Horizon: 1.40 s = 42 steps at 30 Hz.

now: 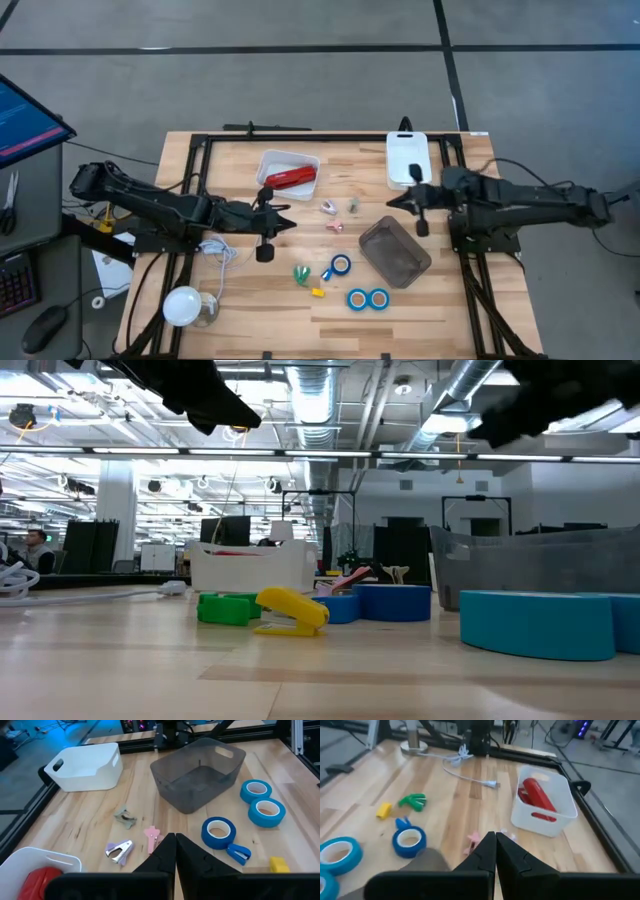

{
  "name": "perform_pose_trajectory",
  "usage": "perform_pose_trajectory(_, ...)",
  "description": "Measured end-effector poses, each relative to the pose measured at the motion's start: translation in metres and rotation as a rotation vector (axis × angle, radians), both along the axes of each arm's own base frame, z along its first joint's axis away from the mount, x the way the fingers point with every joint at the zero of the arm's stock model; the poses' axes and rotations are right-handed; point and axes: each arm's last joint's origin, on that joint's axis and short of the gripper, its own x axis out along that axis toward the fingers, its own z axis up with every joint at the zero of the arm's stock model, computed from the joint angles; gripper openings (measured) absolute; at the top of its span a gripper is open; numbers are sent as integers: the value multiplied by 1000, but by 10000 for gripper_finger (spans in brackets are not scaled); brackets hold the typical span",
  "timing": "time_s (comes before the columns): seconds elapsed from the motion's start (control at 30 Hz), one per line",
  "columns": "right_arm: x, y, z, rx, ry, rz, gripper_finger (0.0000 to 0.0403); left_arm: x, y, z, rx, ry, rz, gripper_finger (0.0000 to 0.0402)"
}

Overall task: Pick and place Stapler, Stapler remover, tape
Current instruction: Put the gray staple remover into the right white bin

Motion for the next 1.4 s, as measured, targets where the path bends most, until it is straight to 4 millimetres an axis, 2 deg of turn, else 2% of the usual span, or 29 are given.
perform_pose_trajectory(0.17,38,-4,22,-29,84,41,0,0,-1,0,1,1,-2,2)
perform_pose_trajectory(0.23,50,-6,23,-56,179,62,0,0,-1,0,1,1,-2,2)
perform_pose_trajectory(0.47,85,-21,1,-57,531,87,0,0,0,-1,47,13,-24,2)
perform_pose_trajectory(0.63,108,-31,-13,-61,620,125,0,0,0,-1,55,14,-27,2)
perform_pose_trajectory(0.77,126,-40,-15,-64,637,167,0,-1,0,-1,55,17,-27,2)
perform_pose_trajectory(0.93,137,-60,-13,-51,684,135,0,-1,0,-1,57,23,-27,2)
perform_pose_trajectory(1.1,134,-76,-13,-28,704,87,0,-1,0,-2,58,27,-28,2)
perform_pose_trajectory(1.3,136,-76,-12,47,685,41,0,-1,0,-2,58,30,-28,2)
perform_pose_trajectory(1.4,148,-75,-21,77,660,18,0,-1,0,-2,59,30,-28,2)
